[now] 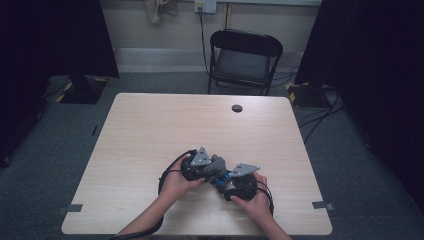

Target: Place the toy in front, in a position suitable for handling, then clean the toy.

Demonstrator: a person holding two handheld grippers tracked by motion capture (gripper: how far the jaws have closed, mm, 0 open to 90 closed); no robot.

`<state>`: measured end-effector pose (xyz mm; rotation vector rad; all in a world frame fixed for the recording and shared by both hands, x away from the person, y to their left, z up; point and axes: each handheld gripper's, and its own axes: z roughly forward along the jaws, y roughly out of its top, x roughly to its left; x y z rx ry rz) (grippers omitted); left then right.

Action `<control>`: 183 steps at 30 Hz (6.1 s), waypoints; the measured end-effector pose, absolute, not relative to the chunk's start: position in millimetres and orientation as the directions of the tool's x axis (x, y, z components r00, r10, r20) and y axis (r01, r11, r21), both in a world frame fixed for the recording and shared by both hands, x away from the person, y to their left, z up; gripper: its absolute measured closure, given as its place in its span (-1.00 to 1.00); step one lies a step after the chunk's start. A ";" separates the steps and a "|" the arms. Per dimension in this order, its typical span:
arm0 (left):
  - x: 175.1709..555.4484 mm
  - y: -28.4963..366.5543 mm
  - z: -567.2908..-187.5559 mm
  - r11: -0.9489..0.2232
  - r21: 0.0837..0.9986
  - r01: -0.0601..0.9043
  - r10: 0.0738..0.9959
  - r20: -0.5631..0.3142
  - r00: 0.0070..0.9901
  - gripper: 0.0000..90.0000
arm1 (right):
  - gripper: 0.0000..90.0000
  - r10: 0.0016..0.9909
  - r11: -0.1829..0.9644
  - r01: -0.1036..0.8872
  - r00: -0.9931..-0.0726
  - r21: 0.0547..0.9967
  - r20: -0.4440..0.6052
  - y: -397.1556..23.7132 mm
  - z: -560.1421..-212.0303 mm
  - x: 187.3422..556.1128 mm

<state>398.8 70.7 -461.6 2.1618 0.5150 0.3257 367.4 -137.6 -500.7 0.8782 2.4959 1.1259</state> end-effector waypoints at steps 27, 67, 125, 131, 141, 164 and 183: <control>419.8 91.2 -463.7 -0.547 0.782 0.299 0.535 0.051 0.843 0.52 | -0.40 0.624 0.515 0.418 -0.782 0.748 0.007 -137.6 -500.7 367.5; 418.3 92.7 -444.8 -0.513 0.785 0.347 0.544 -0.014 0.839 0.52 | -0.40 0.623 0.515 0.418 -0.782 0.748 0.008 -137.7 -500.7 367.8; 416.1 64.3 -459.5 -0.528 0.781 0.333 0.515 -0.017 0.857 0.53 | -0.41 0.623 0.516 0.418 -0.782 0.748 0.008 -137.6 -500.7 367.7; 423.5 71.9 -460.6 -0.523 0.776 0.352 0.541 -0.017 0.841 0.53 | -0.40 0.623 0.515 0.418 -0.782 0.748 0.008 -137.6 -500.7 367.6; 432.9 84.6 -463.1 -0.529 0.764 0.369 0.577 0.005 0.817 0.53 | -0.41 0.622 0.516 0.418 -0.783 0.748 0.007 -137.6 -500.7 367.7; 450.2 120.0 -472.4 -0.484 0.747 0.456 0.673 -0.015 0.739 0.53 | -0.41 0.623 0.515 0.418 -0.782 0.748 0.008 -137.6 -500.7 367.7; 401.9 54.5 -445.3 -0.508 0.800 0.320 0.473 -0.052 0.880 0.53 | -0.41 0.623 0.515 0.418 -0.782 0.748 0.008 -137.6 -500.7 367.7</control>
